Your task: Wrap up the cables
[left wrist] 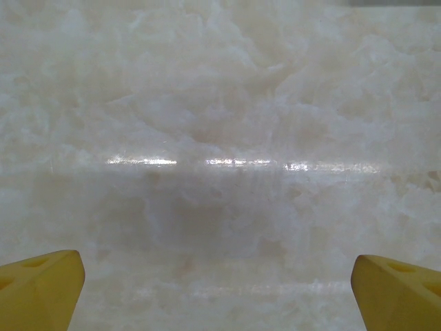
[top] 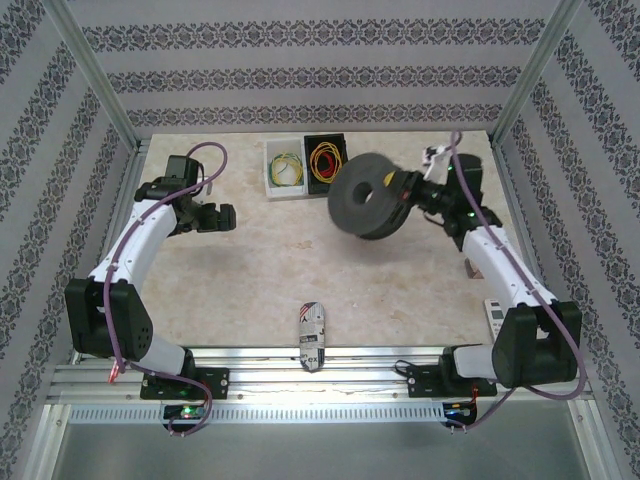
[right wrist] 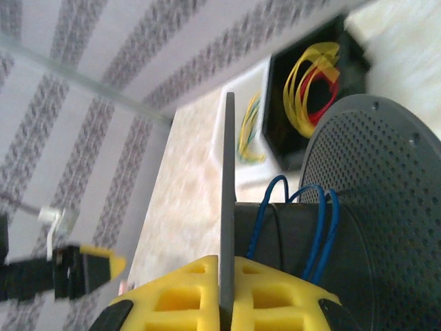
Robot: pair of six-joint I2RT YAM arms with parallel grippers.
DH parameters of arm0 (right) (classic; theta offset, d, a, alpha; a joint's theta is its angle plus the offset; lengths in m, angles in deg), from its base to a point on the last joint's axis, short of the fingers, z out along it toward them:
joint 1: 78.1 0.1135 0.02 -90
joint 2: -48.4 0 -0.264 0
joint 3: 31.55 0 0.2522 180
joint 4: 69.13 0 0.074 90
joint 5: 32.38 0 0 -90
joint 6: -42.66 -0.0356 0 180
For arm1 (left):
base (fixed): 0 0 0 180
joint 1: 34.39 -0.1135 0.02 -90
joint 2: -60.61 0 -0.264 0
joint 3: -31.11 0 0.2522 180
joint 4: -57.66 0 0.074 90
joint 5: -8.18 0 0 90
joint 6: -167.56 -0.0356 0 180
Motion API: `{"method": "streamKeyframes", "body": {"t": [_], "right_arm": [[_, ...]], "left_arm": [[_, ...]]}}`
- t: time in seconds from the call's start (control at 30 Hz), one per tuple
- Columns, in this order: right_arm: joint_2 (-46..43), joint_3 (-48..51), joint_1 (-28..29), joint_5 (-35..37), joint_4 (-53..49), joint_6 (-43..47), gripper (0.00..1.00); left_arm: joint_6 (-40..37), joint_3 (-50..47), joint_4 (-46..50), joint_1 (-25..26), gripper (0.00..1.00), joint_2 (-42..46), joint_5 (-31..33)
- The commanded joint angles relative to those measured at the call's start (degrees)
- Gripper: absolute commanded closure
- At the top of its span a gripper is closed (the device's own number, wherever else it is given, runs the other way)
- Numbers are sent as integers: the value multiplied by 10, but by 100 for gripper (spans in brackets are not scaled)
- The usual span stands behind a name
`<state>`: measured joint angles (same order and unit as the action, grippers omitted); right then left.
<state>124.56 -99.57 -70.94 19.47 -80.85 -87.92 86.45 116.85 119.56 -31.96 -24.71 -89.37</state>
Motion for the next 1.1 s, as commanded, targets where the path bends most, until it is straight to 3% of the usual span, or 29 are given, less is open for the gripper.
{"method": "streamKeyframes", "body": {"t": [0.0, 0.27, 0.53, 0.77, 0.87, 1.07], "right_arm": [[6, 48, 55, 12, 80, -44, 100], [53, 113, 90, 7, 210, -96, 100], [166, 144, 109, 2, 306, -110, 100], [222, 155, 118, 23, 279, -74, 100], [213, 152, 124, 48, 222, -33, 100], [190, 145, 132, 92, 132, 15, 88]], "left_arm": [[3, -6, -11, 11, 0, 15, -6], [9, -14, -5, 15, 0, 19, 7], [7, -25, -4, 18, 0, 18, 11], [3, -13, 8, 21, 0, 4, 20], [0, -13, 4, 22, 0, 2, 21], [-3, -13, 1, 26, 0, -6, 16]]}}
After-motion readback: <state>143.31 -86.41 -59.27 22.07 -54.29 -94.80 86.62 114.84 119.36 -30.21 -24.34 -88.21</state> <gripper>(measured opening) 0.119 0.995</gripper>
